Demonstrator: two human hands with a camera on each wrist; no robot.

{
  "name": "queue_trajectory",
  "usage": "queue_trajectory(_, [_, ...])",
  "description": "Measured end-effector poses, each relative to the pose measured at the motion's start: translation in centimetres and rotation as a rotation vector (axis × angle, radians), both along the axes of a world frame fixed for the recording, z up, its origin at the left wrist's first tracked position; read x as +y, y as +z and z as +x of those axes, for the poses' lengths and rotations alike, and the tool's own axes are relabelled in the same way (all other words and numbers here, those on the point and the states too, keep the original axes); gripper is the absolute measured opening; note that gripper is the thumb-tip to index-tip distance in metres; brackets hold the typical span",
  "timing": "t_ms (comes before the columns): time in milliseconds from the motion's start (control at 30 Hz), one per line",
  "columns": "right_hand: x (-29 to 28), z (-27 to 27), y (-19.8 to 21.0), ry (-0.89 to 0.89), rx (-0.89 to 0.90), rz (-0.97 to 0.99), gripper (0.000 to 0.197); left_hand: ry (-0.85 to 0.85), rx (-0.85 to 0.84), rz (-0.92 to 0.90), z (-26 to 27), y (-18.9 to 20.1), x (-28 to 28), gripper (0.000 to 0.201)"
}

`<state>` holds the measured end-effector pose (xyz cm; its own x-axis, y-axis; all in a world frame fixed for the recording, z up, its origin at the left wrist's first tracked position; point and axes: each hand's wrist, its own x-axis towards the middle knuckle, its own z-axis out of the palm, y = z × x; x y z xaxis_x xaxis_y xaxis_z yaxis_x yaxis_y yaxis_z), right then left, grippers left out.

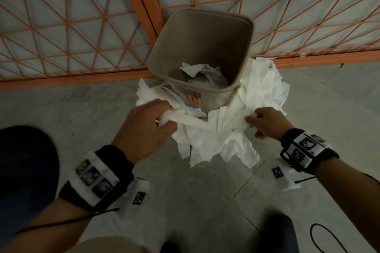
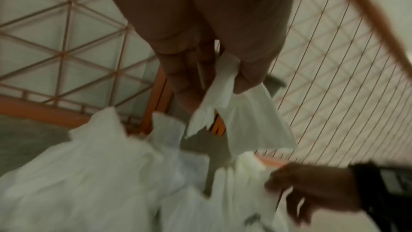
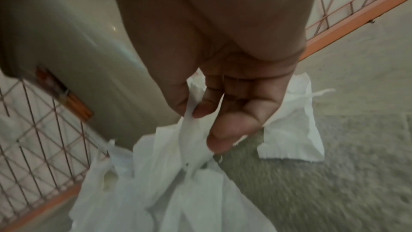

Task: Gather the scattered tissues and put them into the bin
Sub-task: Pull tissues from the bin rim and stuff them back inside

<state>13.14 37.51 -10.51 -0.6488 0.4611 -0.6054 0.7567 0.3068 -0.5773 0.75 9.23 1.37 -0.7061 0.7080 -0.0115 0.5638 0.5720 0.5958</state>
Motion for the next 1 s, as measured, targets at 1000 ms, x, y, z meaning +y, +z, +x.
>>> queue_trajectory(1000, [1.7, 4.1, 7.4, 0.079, 0.134, 0.083, 0.005, -0.112, 0.195, -0.361, -5.3, 4.2, 11.7, 0.050])
